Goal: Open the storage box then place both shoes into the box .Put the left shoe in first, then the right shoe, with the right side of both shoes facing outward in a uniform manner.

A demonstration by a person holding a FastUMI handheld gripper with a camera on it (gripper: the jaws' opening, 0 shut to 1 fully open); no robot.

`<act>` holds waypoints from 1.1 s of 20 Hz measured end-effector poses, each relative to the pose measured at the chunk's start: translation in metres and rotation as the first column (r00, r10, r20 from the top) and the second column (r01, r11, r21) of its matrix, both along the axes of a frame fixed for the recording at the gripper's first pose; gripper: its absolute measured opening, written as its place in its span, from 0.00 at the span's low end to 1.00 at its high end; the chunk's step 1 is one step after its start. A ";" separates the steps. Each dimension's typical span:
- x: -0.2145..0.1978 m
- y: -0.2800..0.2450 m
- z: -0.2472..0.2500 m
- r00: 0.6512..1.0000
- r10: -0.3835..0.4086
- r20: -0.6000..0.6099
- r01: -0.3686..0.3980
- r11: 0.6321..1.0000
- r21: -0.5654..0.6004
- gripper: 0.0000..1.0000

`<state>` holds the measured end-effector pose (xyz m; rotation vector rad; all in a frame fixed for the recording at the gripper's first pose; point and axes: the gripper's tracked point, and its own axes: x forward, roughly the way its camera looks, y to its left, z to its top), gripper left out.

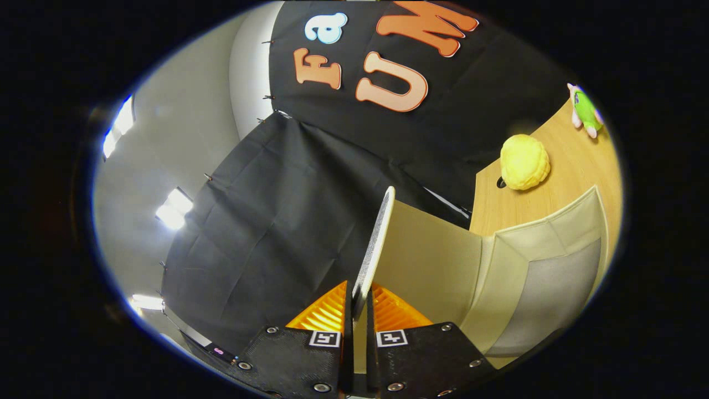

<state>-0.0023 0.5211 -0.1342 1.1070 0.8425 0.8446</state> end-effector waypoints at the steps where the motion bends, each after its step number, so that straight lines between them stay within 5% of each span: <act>1: -0.003 0.007 -0.003 1.000 0.003 -0.011 -0.003 1.000 0.001 0.09; 6: -0.012 0.044 -0.016 0.998 0.052 -0.037 -0.053 0.998 -0.039 0.12; 13: -0.037 0.056 -0.042 0.985 0.168 -0.033 -0.172 0.973 -0.153 0.63; 17: -0.034 0.026 -0.044 0.988 0.145 0.044 -0.131 0.963 -0.236 0.82; 22: -0.036 -0.032 -0.059 0.982 0.154 0.107 -0.102 0.917 -0.384 0.91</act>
